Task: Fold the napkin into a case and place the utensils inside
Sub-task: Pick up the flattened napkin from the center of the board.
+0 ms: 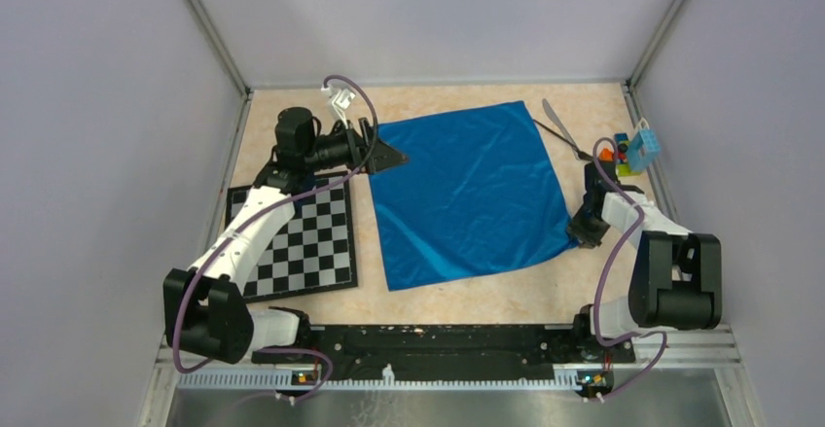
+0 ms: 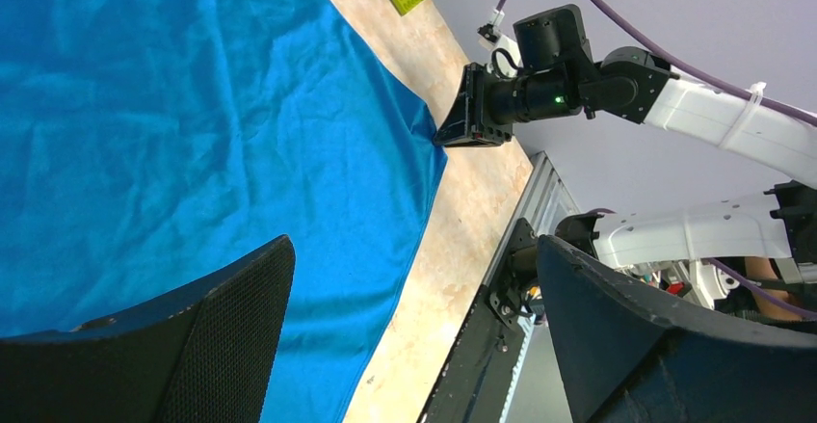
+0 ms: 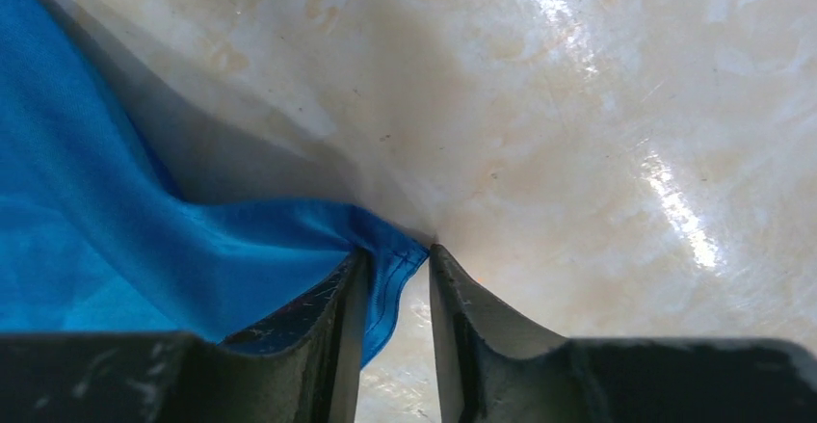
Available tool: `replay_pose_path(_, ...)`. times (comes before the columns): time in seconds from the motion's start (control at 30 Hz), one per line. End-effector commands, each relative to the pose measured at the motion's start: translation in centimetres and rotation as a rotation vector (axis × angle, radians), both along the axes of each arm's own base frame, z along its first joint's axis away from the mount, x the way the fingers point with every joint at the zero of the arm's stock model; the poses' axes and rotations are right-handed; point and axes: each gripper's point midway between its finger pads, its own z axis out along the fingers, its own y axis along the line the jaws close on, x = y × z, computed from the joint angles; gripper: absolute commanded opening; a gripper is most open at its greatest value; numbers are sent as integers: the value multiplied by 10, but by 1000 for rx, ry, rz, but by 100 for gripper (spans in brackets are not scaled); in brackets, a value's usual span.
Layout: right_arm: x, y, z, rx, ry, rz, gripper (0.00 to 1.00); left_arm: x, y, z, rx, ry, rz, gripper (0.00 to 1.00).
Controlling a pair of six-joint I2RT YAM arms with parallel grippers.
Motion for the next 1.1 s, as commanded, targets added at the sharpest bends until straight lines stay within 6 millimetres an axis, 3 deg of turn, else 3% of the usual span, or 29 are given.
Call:
replay_pose_path(0.0, -4, 1, -7, 16, -24, -23, 25, -1, 0, 10, -18, -60, -14, 99)
replay_pose_path(0.2, 0, 2, 10, 16, -89, 7, 0, 8, 2, -5, 11, -35, 17, 99)
replay_pose_path(0.47, 2, 6, 29, 32, -157, 25, 0, 19, 5, -21, 60, -11, 52, 99)
replay_pose_path(0.5, 1, 6, 29, 30, -146, 28, 2, 21, 6, -21, 66, -17, 59, 99)
replay_pose_path(0.63, -4, 6, 36, 32, -112, 23, 33, 20, 6, -25, 74, 5, 57, 99)
replay_pose_path(0.7, -5, 6, 40, 30, -118, 23, 41, 18, 5, -24, 64, 7, 49, 99)
replay_pose_path(1.07, -8, -1, 36, -4, -70, 19, 48, 12, 3, -13, 38, -21, 25, 99)
